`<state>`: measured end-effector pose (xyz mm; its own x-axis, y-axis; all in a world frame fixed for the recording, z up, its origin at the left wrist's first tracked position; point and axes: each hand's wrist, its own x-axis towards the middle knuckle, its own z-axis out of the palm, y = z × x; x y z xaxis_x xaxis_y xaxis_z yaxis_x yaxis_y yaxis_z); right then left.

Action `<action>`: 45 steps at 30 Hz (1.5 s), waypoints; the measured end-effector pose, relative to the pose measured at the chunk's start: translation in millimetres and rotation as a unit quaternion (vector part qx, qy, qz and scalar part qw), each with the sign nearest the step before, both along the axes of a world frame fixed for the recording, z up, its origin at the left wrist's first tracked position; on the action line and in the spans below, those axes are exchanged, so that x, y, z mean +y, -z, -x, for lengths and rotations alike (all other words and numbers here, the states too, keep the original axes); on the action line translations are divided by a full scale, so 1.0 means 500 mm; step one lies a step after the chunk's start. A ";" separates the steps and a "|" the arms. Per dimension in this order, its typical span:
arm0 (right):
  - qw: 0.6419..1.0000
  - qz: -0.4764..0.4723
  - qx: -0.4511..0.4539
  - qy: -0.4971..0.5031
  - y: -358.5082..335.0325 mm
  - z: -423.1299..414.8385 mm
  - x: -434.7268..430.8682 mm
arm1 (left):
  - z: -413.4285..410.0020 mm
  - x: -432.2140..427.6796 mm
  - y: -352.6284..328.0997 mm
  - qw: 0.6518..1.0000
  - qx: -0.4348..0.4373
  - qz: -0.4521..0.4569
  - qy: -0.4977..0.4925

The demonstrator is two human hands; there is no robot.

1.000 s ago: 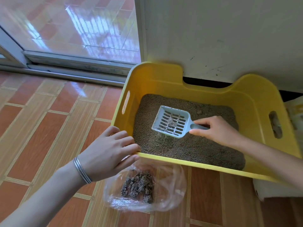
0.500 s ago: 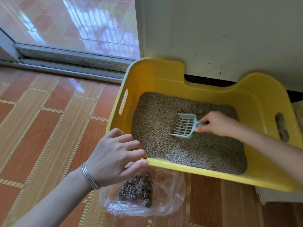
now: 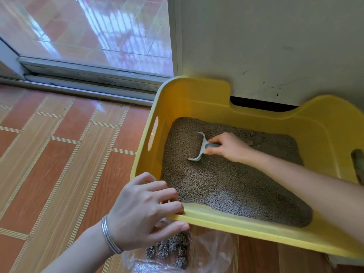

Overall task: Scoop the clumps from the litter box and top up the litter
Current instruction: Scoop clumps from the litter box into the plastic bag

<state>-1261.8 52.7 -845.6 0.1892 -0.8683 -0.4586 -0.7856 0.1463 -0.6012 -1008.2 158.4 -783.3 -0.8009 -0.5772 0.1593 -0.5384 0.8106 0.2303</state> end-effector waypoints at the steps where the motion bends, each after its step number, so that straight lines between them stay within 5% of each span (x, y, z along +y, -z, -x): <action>1: 1.000 0.003 -0.012 0.004 0.002 0.005 0.004 | 0.000 0.000 0.001 1.000 0.000 0.001 -0.002; 9: 0.995 0.051 -0.087 0.020 -0.010 0.038 0.057 | 0.001 0.000 -0.002 1.000 -0.002 0.011 -0.013; 30: 0.986 0.140 -0.090 0.027 -0.137 0.106 0.110 | 0.006 0.006 -0.015 0.999 -0.023 0.017 -0.037; 45: 0.985 -0.017 0.147 0.088 -0.065 0.224 0.145 | 0.039 0.003 -0.033 0.998 -0.059 0.019 0.026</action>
